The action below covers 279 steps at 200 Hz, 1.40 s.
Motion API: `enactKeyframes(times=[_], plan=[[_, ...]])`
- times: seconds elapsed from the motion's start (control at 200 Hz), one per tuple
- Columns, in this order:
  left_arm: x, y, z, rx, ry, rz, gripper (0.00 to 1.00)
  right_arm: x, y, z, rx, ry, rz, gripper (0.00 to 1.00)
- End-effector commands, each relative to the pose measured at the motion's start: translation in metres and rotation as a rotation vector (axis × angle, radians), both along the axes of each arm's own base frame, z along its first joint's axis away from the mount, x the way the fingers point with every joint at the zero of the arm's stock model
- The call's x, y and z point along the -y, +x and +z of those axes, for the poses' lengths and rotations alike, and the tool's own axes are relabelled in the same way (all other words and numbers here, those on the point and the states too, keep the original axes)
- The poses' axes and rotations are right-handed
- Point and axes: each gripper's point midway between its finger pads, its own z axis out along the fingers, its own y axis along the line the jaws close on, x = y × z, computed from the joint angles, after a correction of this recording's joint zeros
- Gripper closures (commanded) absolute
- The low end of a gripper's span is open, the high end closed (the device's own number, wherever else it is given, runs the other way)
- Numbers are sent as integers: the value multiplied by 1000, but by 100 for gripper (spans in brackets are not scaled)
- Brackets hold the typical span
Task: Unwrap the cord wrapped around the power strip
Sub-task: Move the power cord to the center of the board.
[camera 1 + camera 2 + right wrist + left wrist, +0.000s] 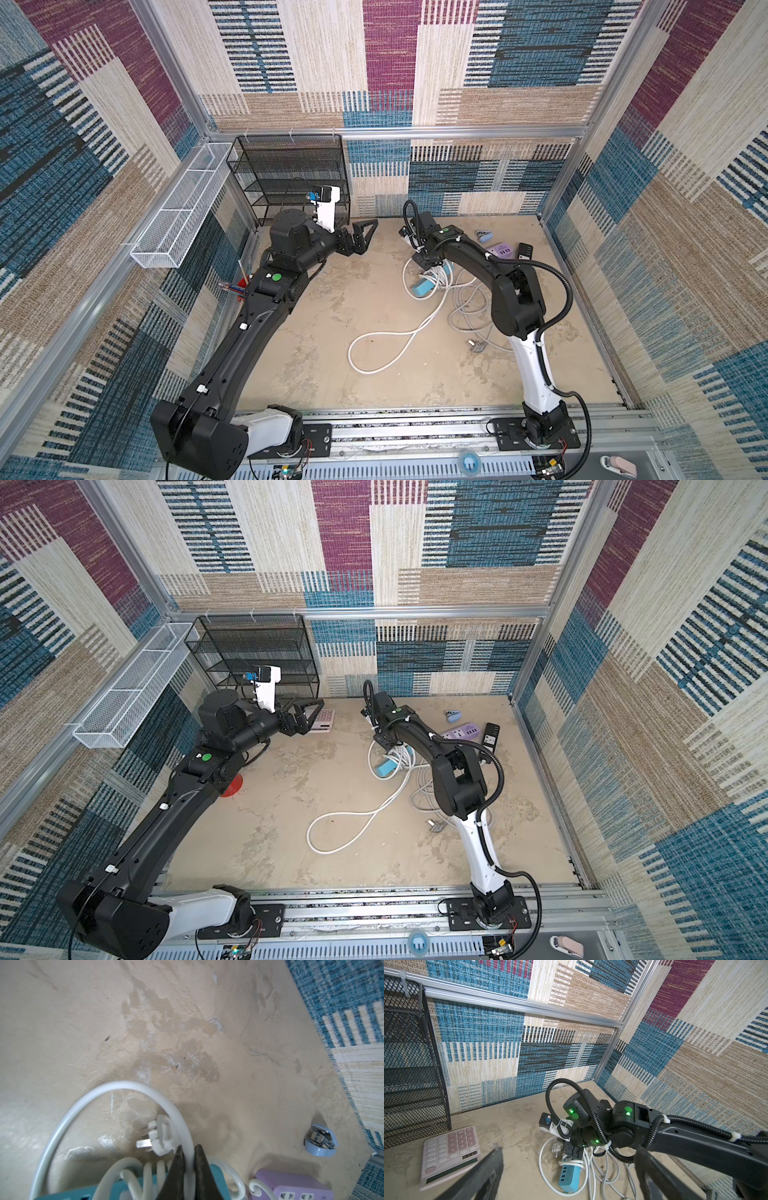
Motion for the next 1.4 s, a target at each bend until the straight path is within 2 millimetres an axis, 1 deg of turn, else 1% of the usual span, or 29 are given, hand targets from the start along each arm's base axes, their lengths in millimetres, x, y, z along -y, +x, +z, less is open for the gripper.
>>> enactKeyframes(times=[0.0,0.075,0.13,0.205,0.275,0.295,0.341,0.351,0.381,0.426,0.446,0.451,0.456,0.471,0.571,0.721,0.776,0.896,1.037,1.132,1.207,1.257,1.392], plan=[[0,0,5,28,5,-3,1,-9,6,41,99,88,-8,93],[-1,-1,6,28,3,-3,1,-8,0,61,127,128,-14,95],[0,-1,6,29,2,-5,1,-6,-7,71,131,149,-20,96],[0,-1,6,29,3,-4,1,0,-18,79,121,164,-43,97],[-1,-2,7,32,2,-4,1,5,-33,82,104,192,-62,98],[0,-1,6,30,2,-5,1,6,-38,80,90,202,-65,98],[-1,-2,7,30,1,-5,1,6,-50,83,75,240,-66,98],[0,-2,6,29,1,-5,1,6,-54,80,63,246,-66,98],[-1,-2,7,31,1,-5,1,6,-63,81,46,275,-66,98],[-1,-2,8,33,0,-6,1,4,-78,76,5,312,-61,98],[-1,-2,7,32,0,-5,1,2,-82,80,0,339,-56,98],[-1,-2,7,33,1,-5,1,3,-86,73,-19,334,-56,98],[-1,-2,7,34,1,-4,1,2,-87,75,-19,343,-56,98],[-1,-2,7,32,0,-5,1,2,-92,70,-38,350,-56,98],[-1,-2,8,34,1,-2,1,2,-123,63,-102,410,-48,99],[-1,-1,6,31,1,-3,1,5,-159,62,-161,472,-53,99],[-1,0,5,28,2,0,1,6,-169,58,-181,475,-60,99],[-1,1,4,25,5,3,1,9,-185,37,-253,467,-95,99],[-1,0,3,27,8,3,1,9,-200,0,-359,427,-132,99],[-2,0,5,31,9,3,1,15,-208,-29,-408,377,-168,100],[-2,0,4,30,11,5,1,16,-214,-47,-448,359,-183,100],[-2,0,5,32,13,6,1,13,-219,-54,-472,358,-174,100],[-3,1,3,30,15,9,1,3,-231,-64,-514,364,-148,98]])
